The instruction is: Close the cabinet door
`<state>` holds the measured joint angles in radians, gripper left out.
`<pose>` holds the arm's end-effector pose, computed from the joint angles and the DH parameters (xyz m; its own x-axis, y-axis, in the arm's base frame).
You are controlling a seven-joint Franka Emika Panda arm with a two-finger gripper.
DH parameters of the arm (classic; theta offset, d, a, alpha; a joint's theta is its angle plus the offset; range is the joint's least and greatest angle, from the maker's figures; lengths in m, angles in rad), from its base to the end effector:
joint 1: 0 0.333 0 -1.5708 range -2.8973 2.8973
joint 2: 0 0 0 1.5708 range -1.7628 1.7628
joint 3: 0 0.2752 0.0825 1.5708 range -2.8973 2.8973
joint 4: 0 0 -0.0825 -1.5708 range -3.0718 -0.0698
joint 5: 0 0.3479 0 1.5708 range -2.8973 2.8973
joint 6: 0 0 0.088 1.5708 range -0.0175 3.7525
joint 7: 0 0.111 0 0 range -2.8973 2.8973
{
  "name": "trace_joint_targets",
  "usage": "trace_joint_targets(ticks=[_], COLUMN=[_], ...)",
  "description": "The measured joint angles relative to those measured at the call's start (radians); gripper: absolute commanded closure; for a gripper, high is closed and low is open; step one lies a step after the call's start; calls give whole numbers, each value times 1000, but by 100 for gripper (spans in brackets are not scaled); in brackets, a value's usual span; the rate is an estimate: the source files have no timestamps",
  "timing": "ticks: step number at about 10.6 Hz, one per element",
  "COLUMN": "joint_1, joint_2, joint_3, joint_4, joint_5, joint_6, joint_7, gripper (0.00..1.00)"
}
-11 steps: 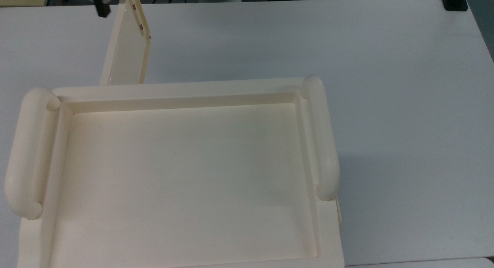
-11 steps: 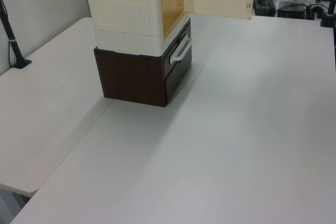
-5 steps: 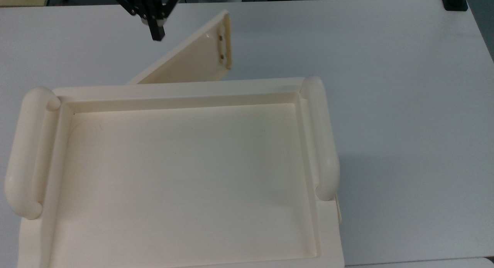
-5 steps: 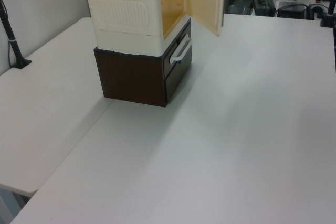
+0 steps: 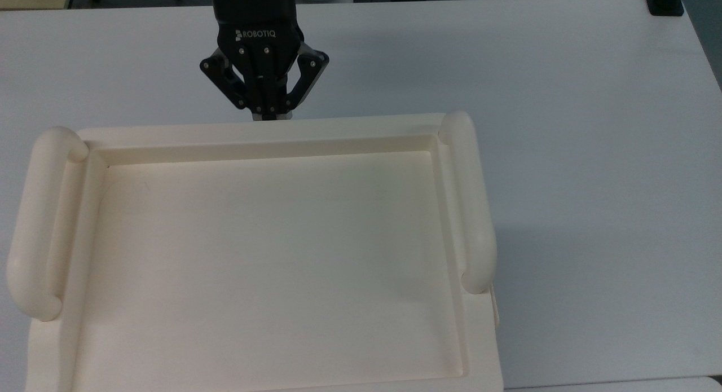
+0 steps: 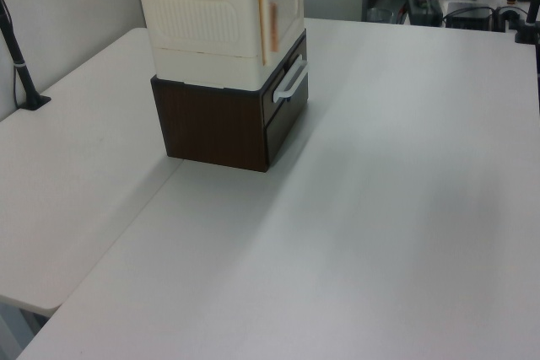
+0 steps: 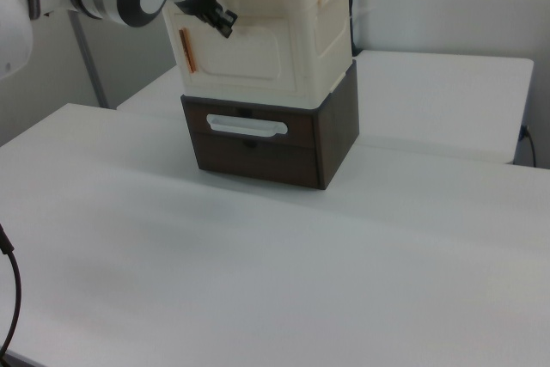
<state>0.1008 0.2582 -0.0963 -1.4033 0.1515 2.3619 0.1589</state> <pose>0.6424 0.0139 0.6013 0.7532 -0.2417 0.6117 -0.1267 -0.9659 -0.2256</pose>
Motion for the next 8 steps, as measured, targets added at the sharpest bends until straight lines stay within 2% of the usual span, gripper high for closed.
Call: trace_joint_targets(ticks=[4,6,8], joint_1=[-9,-9,-8], joint_2=[7,1,-34], joint_3=[0,0,0], joint_4=[-20,-26,-27], joint_5=[0,-4,-54], joint_6=[17,-111,-297], joint_7=[-2,-69,-145], gripper=[100,100,100])
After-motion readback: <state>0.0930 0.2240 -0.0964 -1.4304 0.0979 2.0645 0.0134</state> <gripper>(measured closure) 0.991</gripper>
